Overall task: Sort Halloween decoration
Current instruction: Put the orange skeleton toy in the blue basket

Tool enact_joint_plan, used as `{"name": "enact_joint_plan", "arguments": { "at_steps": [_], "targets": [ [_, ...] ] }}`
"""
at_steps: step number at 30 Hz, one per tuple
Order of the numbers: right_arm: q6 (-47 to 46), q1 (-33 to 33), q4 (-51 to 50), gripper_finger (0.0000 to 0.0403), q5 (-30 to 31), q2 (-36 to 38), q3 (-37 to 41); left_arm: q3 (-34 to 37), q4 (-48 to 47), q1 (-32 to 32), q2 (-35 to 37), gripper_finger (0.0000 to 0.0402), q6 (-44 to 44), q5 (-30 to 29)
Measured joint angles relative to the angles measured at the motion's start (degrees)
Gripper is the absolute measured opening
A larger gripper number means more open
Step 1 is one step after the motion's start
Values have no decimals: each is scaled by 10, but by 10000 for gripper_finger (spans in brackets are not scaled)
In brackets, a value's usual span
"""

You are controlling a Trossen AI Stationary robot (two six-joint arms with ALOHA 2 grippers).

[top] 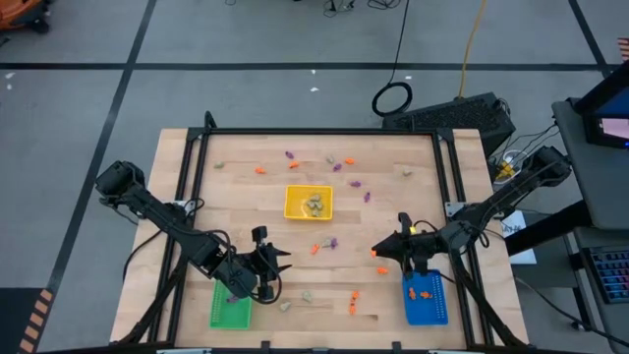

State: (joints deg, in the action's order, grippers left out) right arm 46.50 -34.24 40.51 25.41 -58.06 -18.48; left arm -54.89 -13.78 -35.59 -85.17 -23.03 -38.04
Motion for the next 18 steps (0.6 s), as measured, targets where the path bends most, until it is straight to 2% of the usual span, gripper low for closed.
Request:
{"name": "enact_joint_plan", "arguments": {
  "at_steps": [7, 18],
  "targets": [
    [-65, 0, 0, 25, 0, 0, 0, 0, 0, 0, 0, 132, 0, 0],
    [-303, 0, 0, 25, 0, 0, 0, 0, 0, 0, 0, 132, 0, 0]
  ]
}}
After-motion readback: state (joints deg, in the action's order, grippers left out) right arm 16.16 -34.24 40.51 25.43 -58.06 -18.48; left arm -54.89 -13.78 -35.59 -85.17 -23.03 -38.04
